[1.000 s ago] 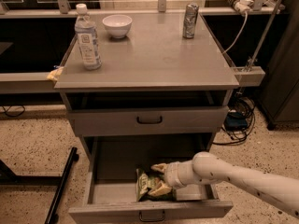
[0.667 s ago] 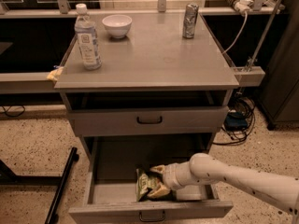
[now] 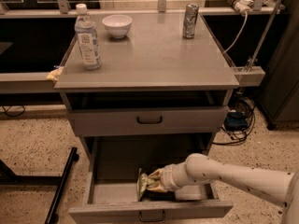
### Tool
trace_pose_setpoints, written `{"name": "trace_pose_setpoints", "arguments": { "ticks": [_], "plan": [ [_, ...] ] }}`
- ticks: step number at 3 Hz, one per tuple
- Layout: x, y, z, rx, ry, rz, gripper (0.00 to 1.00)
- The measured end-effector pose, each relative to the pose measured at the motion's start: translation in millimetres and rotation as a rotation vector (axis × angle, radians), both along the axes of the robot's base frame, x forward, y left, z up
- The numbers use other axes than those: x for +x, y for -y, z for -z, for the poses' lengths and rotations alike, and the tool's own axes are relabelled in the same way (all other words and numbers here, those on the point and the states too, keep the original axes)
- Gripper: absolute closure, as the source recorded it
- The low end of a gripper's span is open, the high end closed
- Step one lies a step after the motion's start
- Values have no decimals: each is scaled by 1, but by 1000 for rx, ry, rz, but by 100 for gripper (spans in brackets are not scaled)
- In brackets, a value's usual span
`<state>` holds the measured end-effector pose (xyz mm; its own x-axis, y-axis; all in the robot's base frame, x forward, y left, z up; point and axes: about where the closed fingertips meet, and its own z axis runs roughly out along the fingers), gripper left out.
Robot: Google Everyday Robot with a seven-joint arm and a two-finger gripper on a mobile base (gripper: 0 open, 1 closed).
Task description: Pick green jalapeno chip bag from middle drawer and place on counter
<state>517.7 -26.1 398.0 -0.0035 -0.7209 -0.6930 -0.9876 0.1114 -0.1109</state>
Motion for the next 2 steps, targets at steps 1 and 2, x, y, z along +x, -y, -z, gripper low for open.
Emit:
{"name": "trace_pose_setpoints", "arguments": {
  "ticks": [1, 2],
  "plan": [
    [-4, 2, -1, 6, -7, 9, 99],
    [-15, 8, -35, -3, -8, 33, 100]
  ]
}}
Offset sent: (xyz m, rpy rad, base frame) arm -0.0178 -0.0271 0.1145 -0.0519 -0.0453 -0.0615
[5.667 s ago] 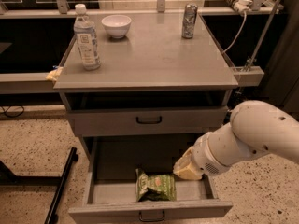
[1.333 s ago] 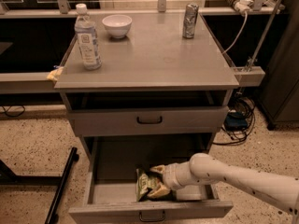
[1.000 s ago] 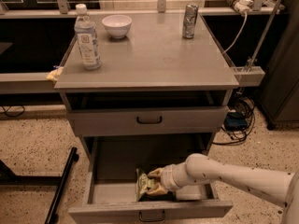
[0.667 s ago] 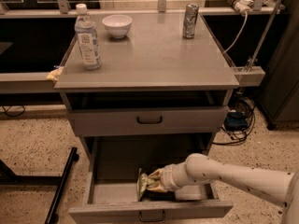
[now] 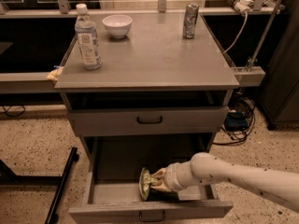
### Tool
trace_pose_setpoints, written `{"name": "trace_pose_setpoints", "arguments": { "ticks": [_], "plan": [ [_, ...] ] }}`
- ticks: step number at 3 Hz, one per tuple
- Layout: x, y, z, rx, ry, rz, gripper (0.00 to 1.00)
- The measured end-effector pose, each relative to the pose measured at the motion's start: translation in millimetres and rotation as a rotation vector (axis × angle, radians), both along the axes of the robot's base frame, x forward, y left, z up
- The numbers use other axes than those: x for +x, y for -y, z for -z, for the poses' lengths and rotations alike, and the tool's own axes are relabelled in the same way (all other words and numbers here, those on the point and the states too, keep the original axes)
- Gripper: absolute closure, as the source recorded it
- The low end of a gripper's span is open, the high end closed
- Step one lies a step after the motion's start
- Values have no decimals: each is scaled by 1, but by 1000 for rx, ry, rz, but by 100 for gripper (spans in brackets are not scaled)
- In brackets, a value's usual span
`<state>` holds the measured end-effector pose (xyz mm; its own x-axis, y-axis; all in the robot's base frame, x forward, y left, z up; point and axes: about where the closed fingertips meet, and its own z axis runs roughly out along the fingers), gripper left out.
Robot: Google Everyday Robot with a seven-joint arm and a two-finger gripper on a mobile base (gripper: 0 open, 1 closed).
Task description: Pick green jalapeno chip bag from middle drawer and place on counter
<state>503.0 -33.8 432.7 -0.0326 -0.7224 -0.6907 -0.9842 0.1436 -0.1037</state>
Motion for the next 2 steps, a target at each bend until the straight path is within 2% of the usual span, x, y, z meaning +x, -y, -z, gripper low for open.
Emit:
{"name": "trace_pose_setpoints", "arguments": {
  "ticks": [1, 2],
  "plan": [
    [-18, -2, -52, -70, -2, -8, 100],
    [-43, -1, -94, -188, -52, -19, 100]
  ]
}}
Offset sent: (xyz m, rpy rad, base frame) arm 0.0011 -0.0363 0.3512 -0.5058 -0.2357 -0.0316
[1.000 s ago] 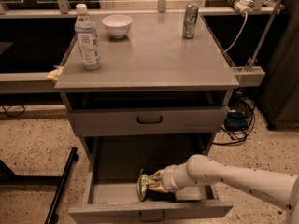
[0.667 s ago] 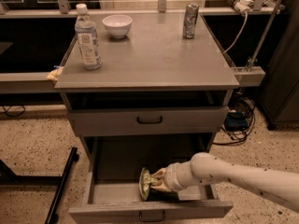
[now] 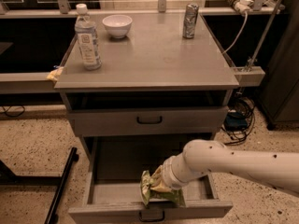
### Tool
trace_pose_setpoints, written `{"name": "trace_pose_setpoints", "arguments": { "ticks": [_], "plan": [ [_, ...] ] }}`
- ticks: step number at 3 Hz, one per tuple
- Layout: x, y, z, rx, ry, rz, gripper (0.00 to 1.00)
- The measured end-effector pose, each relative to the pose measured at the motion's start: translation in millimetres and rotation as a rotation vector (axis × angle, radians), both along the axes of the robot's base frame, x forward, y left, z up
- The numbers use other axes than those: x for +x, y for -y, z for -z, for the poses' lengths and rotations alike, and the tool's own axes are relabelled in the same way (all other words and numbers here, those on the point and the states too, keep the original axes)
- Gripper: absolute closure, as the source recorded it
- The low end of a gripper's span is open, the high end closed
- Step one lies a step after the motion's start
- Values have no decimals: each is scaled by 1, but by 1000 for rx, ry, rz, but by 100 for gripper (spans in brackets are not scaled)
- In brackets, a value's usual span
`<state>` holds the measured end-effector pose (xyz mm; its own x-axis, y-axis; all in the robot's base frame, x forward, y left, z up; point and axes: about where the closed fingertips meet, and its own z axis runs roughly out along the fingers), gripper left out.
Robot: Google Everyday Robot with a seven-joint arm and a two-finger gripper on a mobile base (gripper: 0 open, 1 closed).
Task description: Pick green jalapeno chip bag from middle drawer and place on counter
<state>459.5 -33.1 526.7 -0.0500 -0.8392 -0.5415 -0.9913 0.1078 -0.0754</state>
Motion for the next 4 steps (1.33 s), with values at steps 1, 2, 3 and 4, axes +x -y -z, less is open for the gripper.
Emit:
{"name": "trace_pose_setpoints", "arguments": {
  "ticks": [1, 2, 3, 4],
  "plan": [
    [-4, 6, -62, -127, 8, 3, 100],
    [-10, 13, -96, -174, 17, 36, 100],
    [-10, 13, -96, -173, 19, 36, 100],
    [-7, 9, -114, -128, 37, 23, 100]
  ]
}}
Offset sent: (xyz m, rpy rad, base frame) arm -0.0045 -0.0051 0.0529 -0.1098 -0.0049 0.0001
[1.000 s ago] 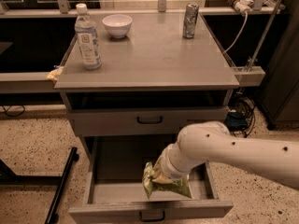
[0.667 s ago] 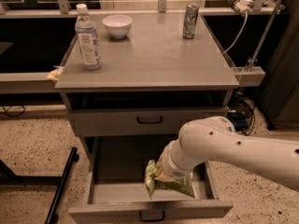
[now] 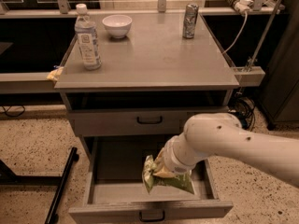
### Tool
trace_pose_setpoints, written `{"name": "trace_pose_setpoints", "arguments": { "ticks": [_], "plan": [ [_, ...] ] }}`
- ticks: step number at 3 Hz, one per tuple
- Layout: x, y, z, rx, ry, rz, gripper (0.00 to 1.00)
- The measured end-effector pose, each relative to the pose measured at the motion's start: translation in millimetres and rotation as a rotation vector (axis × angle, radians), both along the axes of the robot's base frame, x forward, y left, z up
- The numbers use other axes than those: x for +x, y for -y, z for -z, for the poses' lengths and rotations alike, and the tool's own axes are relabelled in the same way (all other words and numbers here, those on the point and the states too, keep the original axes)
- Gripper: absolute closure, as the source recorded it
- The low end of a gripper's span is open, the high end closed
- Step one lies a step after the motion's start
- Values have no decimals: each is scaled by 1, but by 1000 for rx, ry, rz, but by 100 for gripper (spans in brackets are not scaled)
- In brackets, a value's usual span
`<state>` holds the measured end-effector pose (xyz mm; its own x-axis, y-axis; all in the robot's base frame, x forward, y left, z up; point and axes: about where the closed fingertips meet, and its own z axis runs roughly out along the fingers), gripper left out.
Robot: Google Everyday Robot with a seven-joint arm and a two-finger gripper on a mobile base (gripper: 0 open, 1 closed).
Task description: Pick green jalapeno chip bag from middle drawer and place on counter
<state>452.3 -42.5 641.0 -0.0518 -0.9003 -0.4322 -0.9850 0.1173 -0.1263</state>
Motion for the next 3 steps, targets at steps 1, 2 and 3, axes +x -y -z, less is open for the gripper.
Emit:
{"name": "trace_pose_setpoints", "arguments": {
  "ticks": [1, 2, 3],
  "plan": [
    [5, -23, -90, 88, 67, -43, 100],
    [12, -37, -207, 50, 175, -72, 100],
    [22, -45, -310, -48, 268, -30, 100]
  ]
}}
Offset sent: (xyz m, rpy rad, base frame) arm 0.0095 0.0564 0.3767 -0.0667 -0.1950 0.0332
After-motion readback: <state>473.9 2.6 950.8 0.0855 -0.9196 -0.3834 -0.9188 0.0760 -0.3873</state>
